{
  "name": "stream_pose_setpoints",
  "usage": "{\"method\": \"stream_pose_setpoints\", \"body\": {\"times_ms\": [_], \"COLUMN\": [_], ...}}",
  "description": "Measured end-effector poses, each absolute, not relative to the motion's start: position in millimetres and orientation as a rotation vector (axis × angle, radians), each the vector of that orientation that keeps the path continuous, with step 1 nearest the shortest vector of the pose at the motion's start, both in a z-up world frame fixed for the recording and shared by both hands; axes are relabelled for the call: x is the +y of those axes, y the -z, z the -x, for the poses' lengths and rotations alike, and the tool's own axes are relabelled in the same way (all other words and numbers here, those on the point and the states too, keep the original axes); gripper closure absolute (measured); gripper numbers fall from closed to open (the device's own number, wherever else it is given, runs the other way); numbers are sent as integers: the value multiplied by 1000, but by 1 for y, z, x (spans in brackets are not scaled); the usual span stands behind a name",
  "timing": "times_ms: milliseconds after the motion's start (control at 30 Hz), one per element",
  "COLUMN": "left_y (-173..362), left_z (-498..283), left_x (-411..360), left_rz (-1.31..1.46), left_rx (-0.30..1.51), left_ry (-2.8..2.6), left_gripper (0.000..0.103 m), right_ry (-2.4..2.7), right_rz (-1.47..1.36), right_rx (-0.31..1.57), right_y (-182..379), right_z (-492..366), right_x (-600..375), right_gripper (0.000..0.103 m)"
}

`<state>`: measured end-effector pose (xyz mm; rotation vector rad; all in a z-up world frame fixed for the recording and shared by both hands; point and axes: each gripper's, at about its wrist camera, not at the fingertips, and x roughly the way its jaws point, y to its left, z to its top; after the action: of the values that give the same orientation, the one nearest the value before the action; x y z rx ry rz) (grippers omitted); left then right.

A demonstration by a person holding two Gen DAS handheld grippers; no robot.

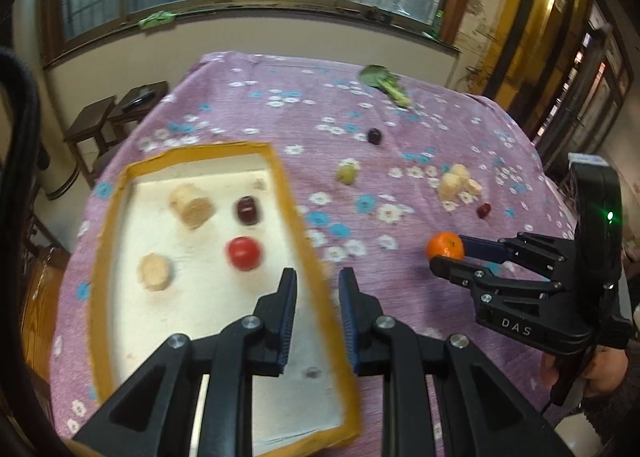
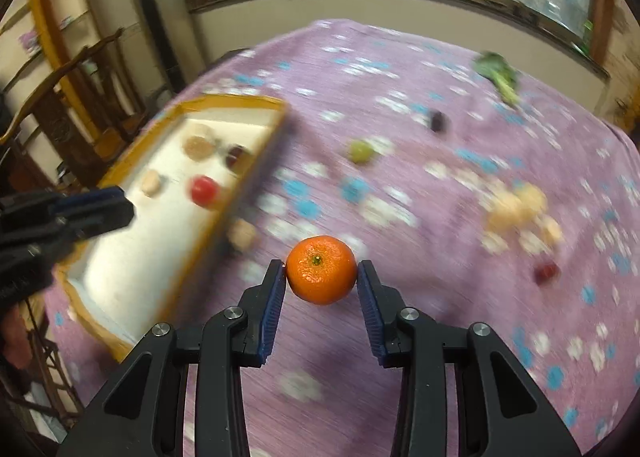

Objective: Organize fruits
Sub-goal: 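Grasp a large yam chunk with the left gripper while the right gripper holds the tangerine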

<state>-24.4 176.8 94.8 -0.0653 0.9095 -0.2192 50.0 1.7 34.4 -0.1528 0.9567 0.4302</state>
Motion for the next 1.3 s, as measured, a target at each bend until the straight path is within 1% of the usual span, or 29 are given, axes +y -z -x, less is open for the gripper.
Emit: {"method": "stream_pose_setpoints", "body": {"times_ms": [133,200,233,333,400,467,567,600,800,833,900,933,967,1100,1300], "left_y": [-86,-80,-75,-67,-67,-67,-67,-64,-39,-35,-28,-22,-19,-23,-46], "left_z": [5,-6,-14,-22,-31,-45,-70,-79,-118,-123,-128,-131,-133,-123,-82], "left_x": [126,106,93,62,41,27,9,1,-22,-25,-29,-29,-29,-26,-11], "left_rz": [59,73,76,59,25,33,37,20,-25,-34,-44,-28,-8,10,-2], "left_rx": [951,983,1015,1041,1037,1029,996,1000,1049,1051,1068,1096,1111,1076,991], "left_ry": [297,335,355,406,422,435,424,417,362,345,332,347,350,322,308], "left_gripper": [79,74,67,66,63,44,32,32,32,33,55,72,72,72,72], "right_ry": [-311,-284,-274,-252,-237,-225,-219,-219,-235,-240,-245,-249,-252,-254,-242], "right_rz": [162,145,130,88,67,38,21,19,9,7,7,5,3,1,10], "right_rx": [974,978,980,977,980,988,993,996,995,995,993,991,989,986,995], "right_y": [-27,-26,-24,-22,-21,-18,-14,-13,-10,-10,-10,-10,-10,-11,-10], "right_z": [-45,-43,-44,-42,-43,-44,-46,-46,-51,-51,-52,-53,-53,-52,-48], "right_x": [-55,-75,-84,-110,-125,-141,-157,-162,-176,-177,-180,-181,-182,-184,-182], "right_gripper": [67,67,67,67,67,67,67,67,67,67,67,67,67,67,67]}}
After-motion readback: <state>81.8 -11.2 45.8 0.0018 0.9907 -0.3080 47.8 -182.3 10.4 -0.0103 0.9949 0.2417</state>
